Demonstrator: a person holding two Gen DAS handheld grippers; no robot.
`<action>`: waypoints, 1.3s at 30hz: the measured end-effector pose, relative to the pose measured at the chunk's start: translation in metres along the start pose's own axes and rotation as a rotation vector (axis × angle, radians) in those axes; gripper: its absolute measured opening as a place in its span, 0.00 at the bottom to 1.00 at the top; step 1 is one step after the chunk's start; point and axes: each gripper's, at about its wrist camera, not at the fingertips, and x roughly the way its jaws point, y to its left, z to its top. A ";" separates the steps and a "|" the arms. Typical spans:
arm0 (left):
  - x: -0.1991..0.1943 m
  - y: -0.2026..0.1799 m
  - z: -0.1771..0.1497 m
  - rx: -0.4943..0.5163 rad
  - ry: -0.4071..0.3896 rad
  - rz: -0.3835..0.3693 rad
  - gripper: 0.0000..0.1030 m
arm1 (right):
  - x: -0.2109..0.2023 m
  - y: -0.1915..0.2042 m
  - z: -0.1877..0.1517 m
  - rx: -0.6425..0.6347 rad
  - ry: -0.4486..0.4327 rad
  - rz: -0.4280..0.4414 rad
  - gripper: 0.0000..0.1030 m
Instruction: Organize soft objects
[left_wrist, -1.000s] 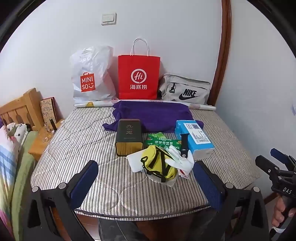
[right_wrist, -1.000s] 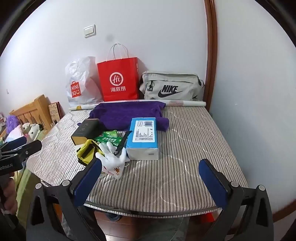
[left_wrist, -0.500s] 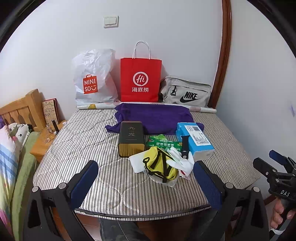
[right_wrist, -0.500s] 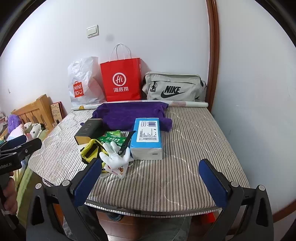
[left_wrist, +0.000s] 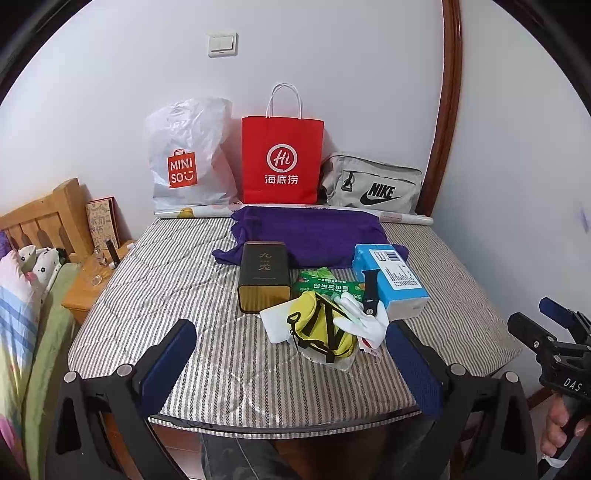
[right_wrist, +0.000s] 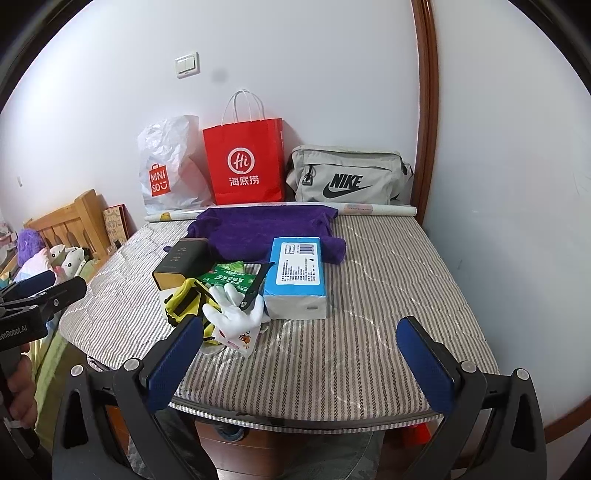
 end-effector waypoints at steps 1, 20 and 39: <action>0.000 0.000 0.000 0.000 0.000 -0.001 1.00 | -0.001 0.001 -0.001 0.000 -0.002 -0.001 1.00; -0.005 0.002 0.000 0.002 -0.004 0.002 1.00 | -0.004 -0.001 -0.001 0.001 -0.009 -0.005 1.00; -0.005 0.000 -0.001 0.004 -0.005 0.004 1.00 | -0.006 0.001 -0.001 -0.003 -0.012 -0.005 1.00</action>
